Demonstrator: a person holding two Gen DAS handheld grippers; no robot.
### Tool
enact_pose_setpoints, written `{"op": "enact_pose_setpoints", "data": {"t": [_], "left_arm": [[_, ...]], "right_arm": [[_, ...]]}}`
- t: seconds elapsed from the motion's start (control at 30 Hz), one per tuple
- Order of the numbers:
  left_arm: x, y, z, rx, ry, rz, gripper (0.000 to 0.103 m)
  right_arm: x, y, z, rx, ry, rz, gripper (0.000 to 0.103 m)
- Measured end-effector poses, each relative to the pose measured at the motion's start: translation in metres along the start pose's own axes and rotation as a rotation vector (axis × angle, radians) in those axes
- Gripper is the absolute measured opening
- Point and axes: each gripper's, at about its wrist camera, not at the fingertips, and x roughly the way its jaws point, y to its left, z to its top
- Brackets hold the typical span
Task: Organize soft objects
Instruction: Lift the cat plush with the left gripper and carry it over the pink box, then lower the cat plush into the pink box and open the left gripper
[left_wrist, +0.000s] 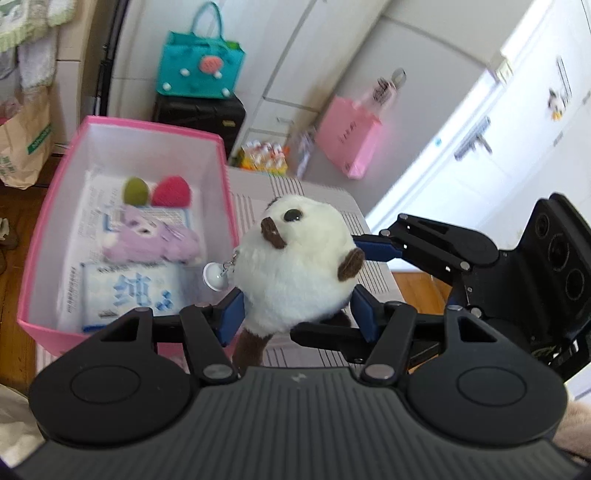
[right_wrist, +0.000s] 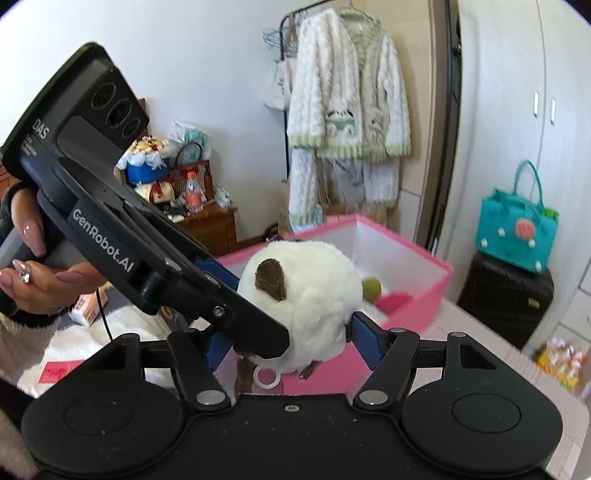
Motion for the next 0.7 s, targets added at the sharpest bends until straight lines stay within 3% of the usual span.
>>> {"op": "enact_pose_setpoints", "data": {"t": [0.2,0.3,0.5,0.7], "left_arm": [[-0.005,0.030,0.026,-0.037,-0.084,0.052,0.059],[-0.002,0.043,0.039,0.011,-0.121,0.116,0.060],[0.022,0.080,0.062,-0.010,-0.105,0.219,0.059],[0.042,0.122,0.081,-0.075,-0.093,0.206,0.058]], "right_arm": [[0.024,-0.003,0.027,-0.054,-0.059,0.015,0.070],[0.044,-0.012,0.042,-0.064,-0.073,0.026,0.070],[0.106,-0.032,0.063,-0.030,-0.009,0.070,0.068],[0.157,-0.053,0.073,-0.053,0.011,0.117,0.068]]}}
